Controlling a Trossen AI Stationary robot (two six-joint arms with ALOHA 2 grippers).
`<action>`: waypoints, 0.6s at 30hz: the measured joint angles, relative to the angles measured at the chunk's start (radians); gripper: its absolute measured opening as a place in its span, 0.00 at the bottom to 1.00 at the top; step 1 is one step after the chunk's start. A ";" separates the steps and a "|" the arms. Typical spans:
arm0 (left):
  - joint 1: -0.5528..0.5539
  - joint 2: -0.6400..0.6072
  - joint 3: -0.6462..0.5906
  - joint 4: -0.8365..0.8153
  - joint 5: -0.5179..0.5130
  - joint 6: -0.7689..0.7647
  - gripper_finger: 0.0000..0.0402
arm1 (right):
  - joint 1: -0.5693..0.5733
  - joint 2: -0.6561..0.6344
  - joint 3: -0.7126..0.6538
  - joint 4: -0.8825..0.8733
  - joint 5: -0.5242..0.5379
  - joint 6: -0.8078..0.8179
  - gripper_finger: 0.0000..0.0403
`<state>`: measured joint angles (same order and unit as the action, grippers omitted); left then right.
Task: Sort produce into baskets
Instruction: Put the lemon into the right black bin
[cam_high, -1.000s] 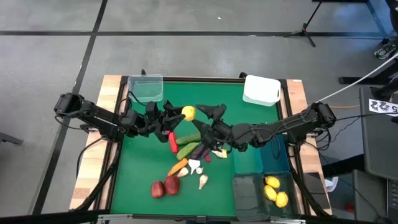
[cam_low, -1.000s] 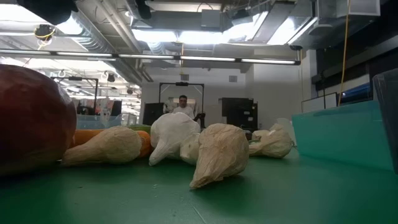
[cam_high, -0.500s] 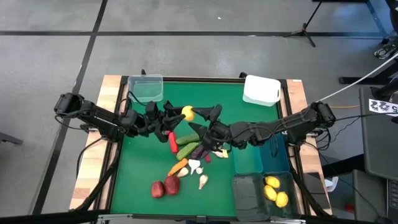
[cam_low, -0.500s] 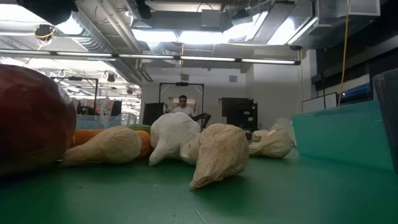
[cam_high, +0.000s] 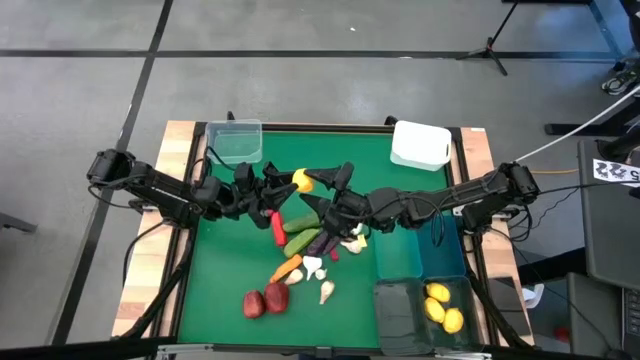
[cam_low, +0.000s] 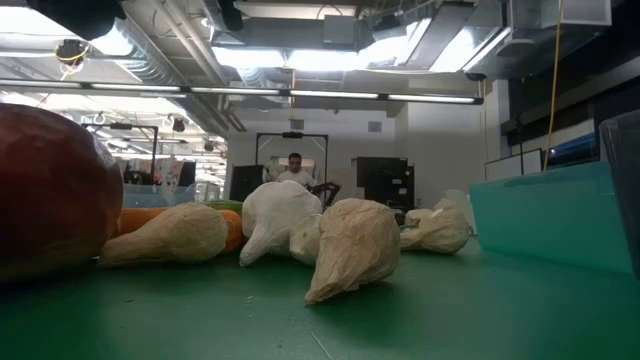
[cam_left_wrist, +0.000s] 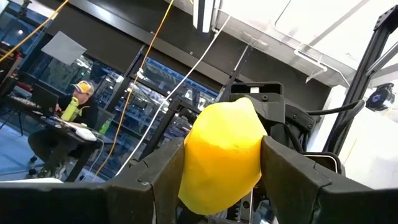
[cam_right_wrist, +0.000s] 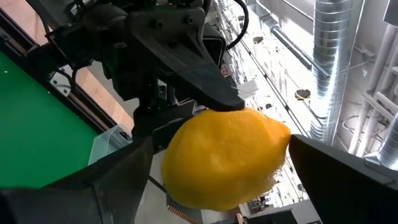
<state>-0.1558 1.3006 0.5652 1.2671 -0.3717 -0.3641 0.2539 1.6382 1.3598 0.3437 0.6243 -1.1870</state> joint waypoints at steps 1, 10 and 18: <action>0.000 0.000 0.000 0.000 0.001 0.000 0.49 | 0.000 0.000 0.000 0.001 -0.006 0.000 0.92; 0.000 0.000 0.000 0.000 0.003 -0.012 0.49 | -0.014 0.000 0.000 0.002 -0.031 0.004 0.92; 0.000 0.000 0.000 -0.002 0.003 -0.023 0.49 | -0.027 0.000 -0.001 -0.004 -0.058 0.031 0.91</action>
<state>-0.1555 1.3006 0.5652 1.2648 -0.3687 -0.3866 0.2271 1.6386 1.3590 0.3397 0.5666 -1.1563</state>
